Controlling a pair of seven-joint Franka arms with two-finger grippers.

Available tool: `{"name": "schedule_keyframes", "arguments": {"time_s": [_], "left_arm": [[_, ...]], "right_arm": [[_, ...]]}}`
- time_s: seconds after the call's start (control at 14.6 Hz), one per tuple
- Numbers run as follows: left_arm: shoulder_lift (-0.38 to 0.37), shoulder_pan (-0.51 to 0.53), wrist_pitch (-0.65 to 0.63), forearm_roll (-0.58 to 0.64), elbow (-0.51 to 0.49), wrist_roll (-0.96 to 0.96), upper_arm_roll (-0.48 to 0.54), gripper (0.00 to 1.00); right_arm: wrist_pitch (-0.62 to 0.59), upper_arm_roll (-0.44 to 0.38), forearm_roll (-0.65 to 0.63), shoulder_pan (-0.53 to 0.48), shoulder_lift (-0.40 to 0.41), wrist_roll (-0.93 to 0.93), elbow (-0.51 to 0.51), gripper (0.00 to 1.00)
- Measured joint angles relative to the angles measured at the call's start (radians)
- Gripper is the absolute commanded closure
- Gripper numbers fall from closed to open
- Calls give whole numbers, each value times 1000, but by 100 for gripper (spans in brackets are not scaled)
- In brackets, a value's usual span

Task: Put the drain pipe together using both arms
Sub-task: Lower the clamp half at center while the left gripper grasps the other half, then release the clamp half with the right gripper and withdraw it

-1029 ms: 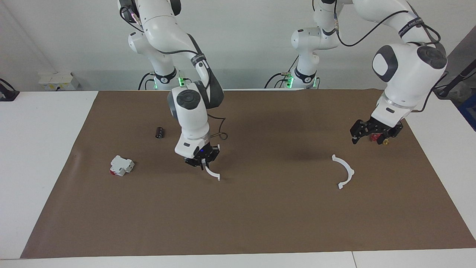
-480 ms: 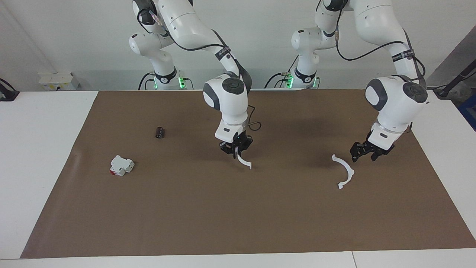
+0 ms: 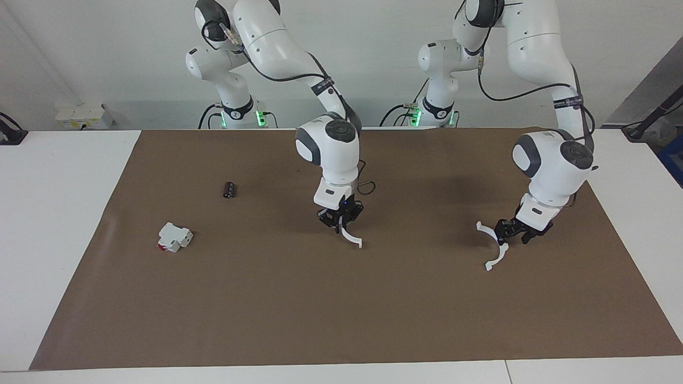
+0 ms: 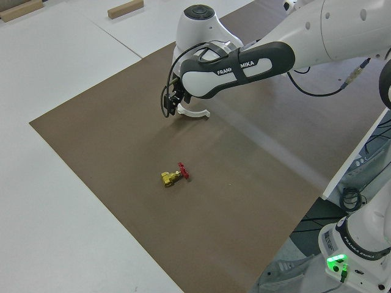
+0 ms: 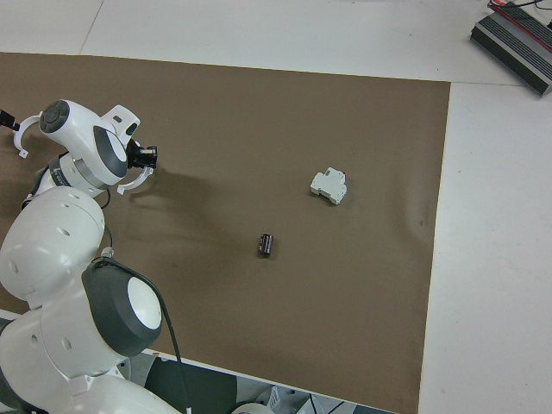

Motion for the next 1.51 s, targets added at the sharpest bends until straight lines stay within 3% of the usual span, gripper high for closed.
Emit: {"name": "schedule_keyframes", "arguments": {"time_s": [0.41,0.48,0.55,0.82,0.96,1.03,1.1,1.23,1.51], "left_arm": [[6,0,16,0,1,0,0,25],[7,0,17,0,1,0,0,28],[8,0,17,0,1,0,0,29],[9,0,18,0,1,0,0,37],[9,0,18,0,1,0,0,66],[9,0,18,0,1,0,0,89],[9,0,18,0,1,1,0,100],[9,-1,18,0,0,1,-1,100],[9,-5,15,0,1,2,-5,100]], "right_arm": [[69,0,-4,11,2,-37,-55,100],[70,0,-4,11,2,-38,-56,63],[70,0,-4,11,2,-38,-56,1],[73,0,-4,11,1,-8,-50,0],[73,0,-4,11,-11,37,-32,0],[70,-1,-4,10,-27,61,-23,0],[55,-4,-2,7,-52,78,-17,0],[-18,-10,5,-20,-127,96,-9,0],[-230,-15,5,-169,-297,88,5,0]]}}
